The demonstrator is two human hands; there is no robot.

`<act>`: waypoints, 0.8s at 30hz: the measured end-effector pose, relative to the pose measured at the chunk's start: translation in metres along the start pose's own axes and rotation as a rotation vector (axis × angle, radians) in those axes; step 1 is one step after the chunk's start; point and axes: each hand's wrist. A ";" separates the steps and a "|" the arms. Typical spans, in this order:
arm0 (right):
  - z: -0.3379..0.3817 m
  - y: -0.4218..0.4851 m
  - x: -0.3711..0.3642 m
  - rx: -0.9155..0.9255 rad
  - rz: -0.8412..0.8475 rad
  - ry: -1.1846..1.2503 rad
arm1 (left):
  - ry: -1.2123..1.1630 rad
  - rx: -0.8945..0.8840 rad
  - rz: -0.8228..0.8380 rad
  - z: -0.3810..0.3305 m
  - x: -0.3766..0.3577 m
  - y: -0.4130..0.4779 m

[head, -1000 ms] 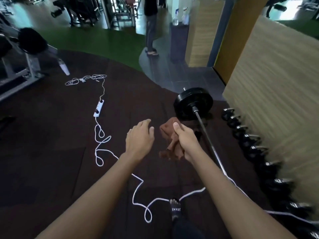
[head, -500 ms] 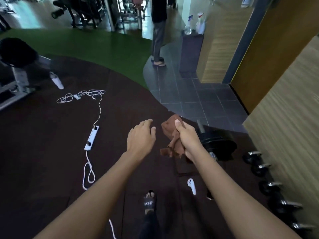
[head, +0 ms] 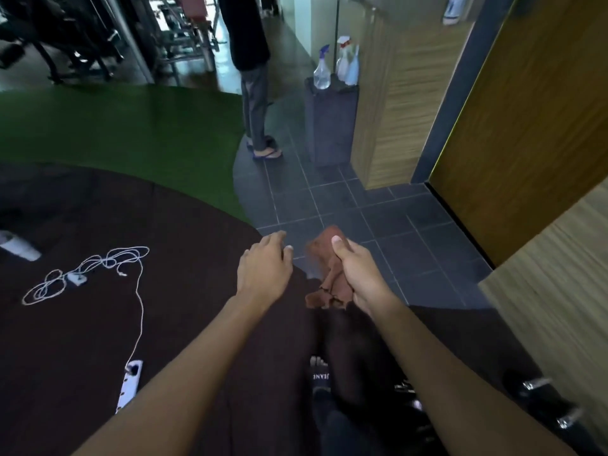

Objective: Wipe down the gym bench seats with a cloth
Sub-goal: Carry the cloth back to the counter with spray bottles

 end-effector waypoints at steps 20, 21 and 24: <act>0.285 0.686 -0.025 -0.033 -0.268 0.020 | -0.006 -0.156 0.047 -0.017 0.010 0.769; 0.302 0.709 -0.020 -0.025 -0.287 0.038 | -0.007 -0.183 0.053 -0.024 0.007 0.805; 0.341 0.779 0.006 -0.012 -0.336 0.053 | 0.023 -0.278 0.117 -0.051 -0.001 0.901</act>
Point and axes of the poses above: each hand's wrist, its own y-axis towards the middle knuckle, its own x-axis out of the back of the hand, z = x × y, and after that the axes turned 6 degrees about -y, right-handed
